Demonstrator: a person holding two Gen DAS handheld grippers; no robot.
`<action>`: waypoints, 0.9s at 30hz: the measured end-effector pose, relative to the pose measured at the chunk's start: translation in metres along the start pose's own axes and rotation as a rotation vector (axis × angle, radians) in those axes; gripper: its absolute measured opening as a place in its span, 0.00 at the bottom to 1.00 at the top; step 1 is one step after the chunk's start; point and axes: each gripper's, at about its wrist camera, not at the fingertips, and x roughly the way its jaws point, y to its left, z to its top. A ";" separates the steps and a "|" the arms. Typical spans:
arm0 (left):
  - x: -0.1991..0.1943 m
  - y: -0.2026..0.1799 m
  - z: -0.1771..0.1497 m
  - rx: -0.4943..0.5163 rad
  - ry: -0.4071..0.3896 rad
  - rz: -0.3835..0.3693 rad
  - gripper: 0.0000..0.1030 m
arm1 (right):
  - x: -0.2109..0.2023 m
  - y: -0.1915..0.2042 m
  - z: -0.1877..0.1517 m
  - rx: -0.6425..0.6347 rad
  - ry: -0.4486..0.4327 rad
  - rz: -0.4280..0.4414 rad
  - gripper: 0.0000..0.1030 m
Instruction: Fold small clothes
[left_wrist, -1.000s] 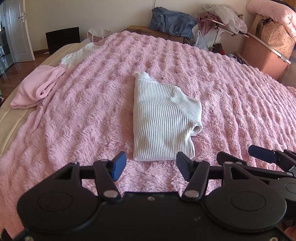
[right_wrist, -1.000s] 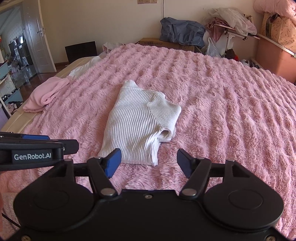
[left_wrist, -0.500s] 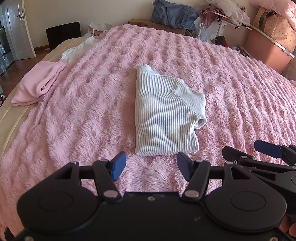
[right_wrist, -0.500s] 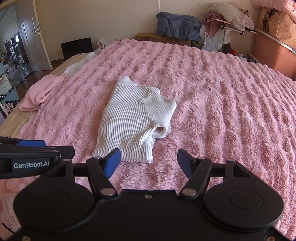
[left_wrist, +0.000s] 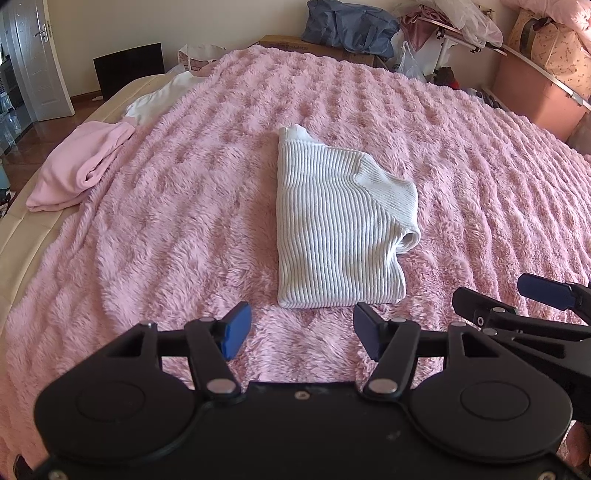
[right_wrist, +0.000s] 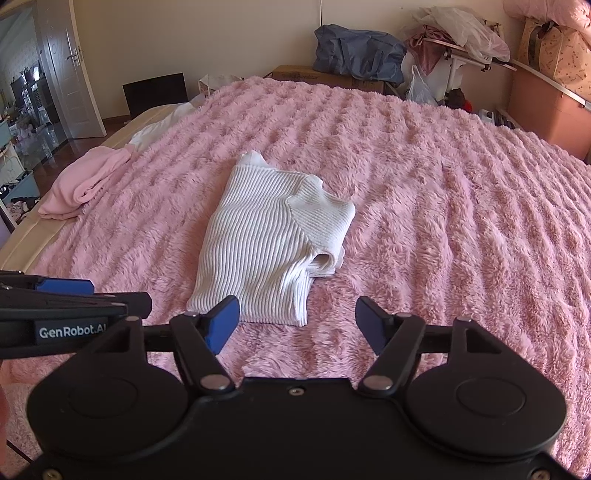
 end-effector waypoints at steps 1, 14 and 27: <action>0.000 0.000 0.000 -0.001 0.002 0.001 0.63 | 0.000 0.000 0.000 0.001 -0.001 0.000 0.69; 0.002 0.000 -0.001 -0.004 0.008 0.011 0.63 | 0.000 0.000 -0.001 0.011 0.000 0.000 0.69; 0.005 0.001 0.000 0.001 0.013 0.023 0.63 | 0.001 -0.003 -0.001 0.016 0.000 0.007 0.69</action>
